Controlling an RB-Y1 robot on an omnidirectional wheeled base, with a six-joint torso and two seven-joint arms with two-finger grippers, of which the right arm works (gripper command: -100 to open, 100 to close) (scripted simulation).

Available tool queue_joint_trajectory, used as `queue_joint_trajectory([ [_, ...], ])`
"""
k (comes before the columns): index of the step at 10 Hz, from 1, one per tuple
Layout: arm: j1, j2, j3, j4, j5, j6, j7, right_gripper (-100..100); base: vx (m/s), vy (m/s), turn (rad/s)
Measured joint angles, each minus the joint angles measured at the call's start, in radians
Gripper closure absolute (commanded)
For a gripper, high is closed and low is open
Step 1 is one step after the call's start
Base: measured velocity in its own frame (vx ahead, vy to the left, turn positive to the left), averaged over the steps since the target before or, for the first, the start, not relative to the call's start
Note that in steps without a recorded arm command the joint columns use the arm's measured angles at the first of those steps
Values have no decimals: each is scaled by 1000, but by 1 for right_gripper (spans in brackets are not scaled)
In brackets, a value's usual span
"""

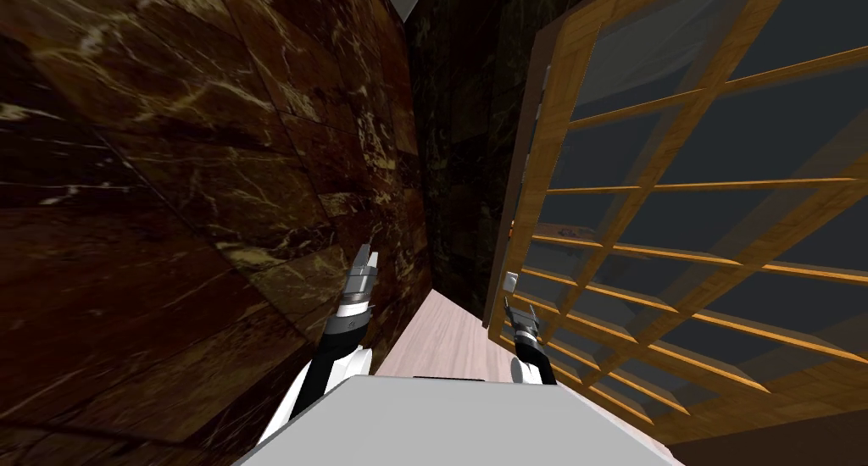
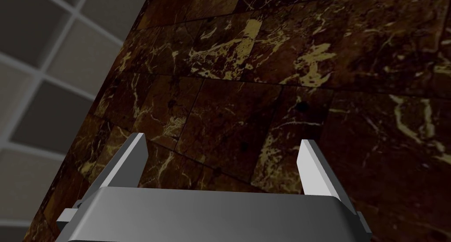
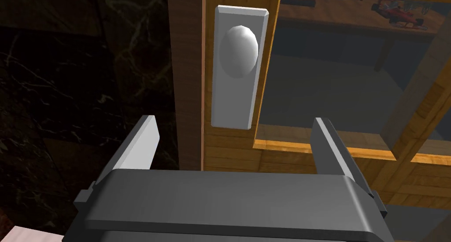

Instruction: Pull the door open

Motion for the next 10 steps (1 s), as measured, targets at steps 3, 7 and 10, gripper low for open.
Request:
queue_joint_trajectory([
  [3,-1,2,6,-2,-17,1,-42,-100,20,0,25],
  [7,20,-53,6,22,-22,-12,-106,-100,197,-3,55],
  [10,43,-100,5,30,-26,-18,-160,-100,134,-15,52],
])
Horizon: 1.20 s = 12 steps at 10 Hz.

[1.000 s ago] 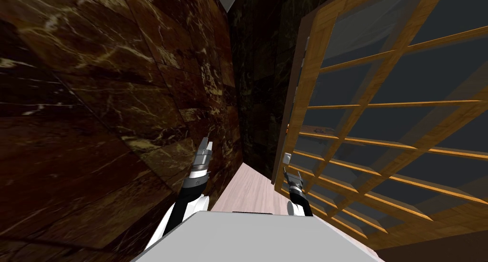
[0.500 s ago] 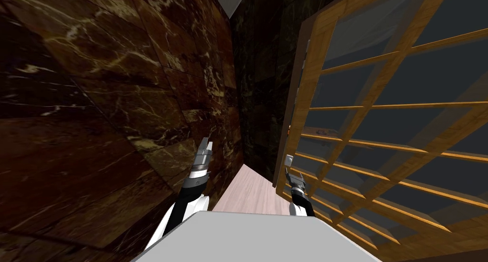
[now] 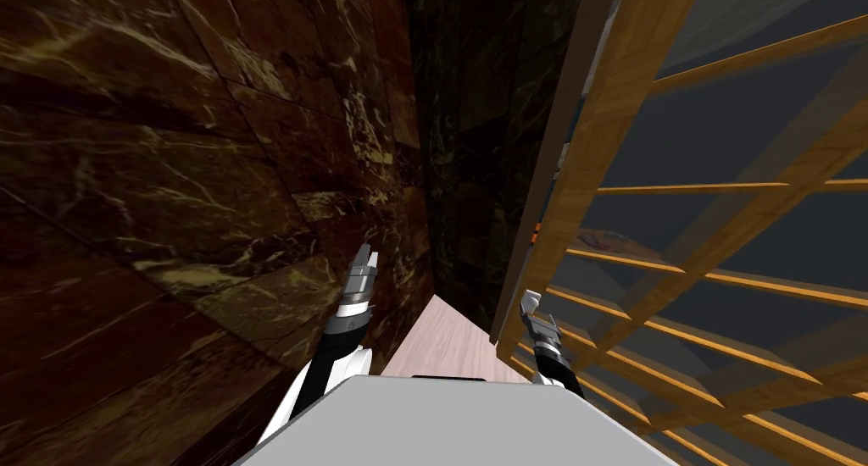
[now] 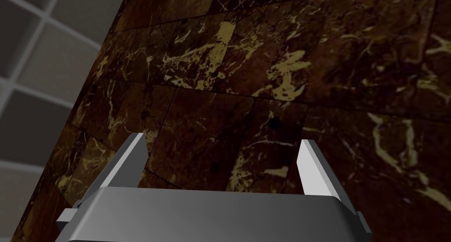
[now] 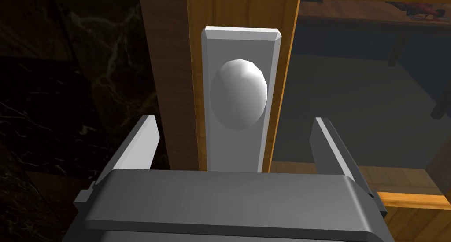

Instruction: Pull the door open

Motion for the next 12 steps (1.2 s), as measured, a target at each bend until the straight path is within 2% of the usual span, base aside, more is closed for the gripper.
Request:
queue_joint_trajectory([
  [1,-12,-20,2,40,0,-13,-28,-100,122,-15,25],
  [2,-1,-27,1,31,-1,-15,-39,-100,139,-20,45],
  [3,39,-37,-3,-25,-6,3,-38,-100,156,-10,22],
  [4,43,-47,-4,-24,-7,8,-45,-100,87,-8,-5],
  [5,34,-50,-2,-3,-6,-2,-55,-100,25,-2,-3],
  [6,33,-51,-2,0,-5,-5,-57,100,0,0,0],
  [12,34,-51,-2,-2,-5,-1,-55,100,-21,1,9],
])
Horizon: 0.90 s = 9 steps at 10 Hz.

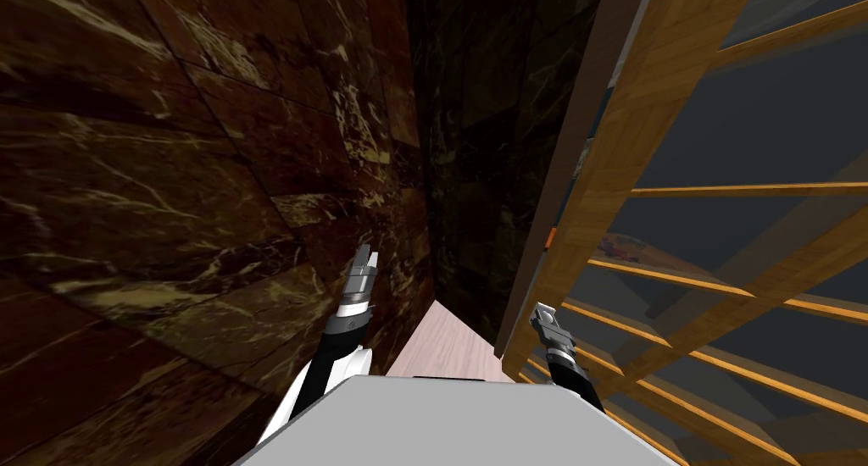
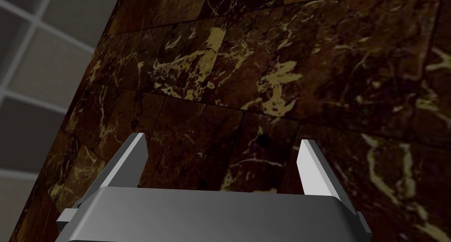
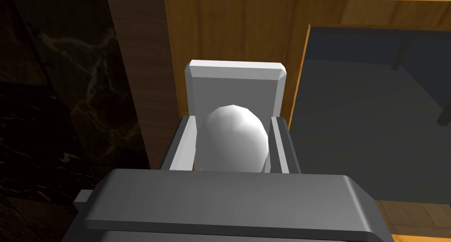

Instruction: Pull the door open

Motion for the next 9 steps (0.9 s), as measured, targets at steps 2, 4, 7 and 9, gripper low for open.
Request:
queue_joint_trajectory([
  [2,-4,-10,16,-2,9,-5,-16,100,-252,10,66],
  [4,6,-12,42,-16,22,-2,-35,100,-272,9,73],
  [7,18,-20,86,-32,44,5,-68,100,-226,-2,61],
  [9,26,-23,101,-46,51,11,-78,100,-139,5,42],
])
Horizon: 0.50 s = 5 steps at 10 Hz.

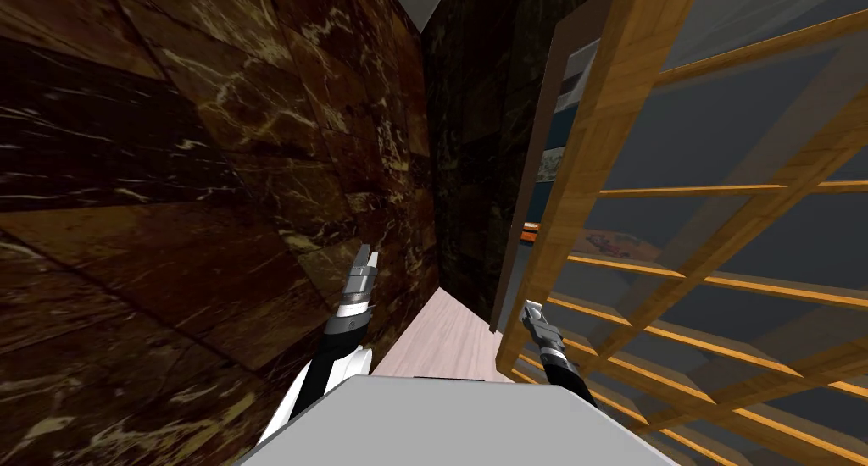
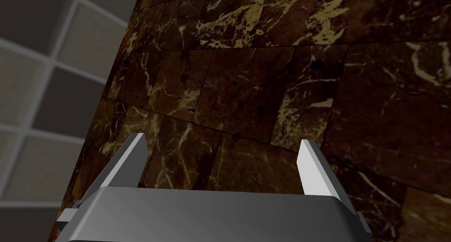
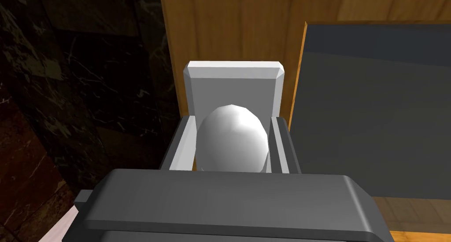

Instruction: Pull the door open

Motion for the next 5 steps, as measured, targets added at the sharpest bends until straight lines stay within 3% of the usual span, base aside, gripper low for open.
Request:
queue_joint_trajectory([
  [5,16,-28,65,-16,37,-20,-49,100,-248,-20,68],
])
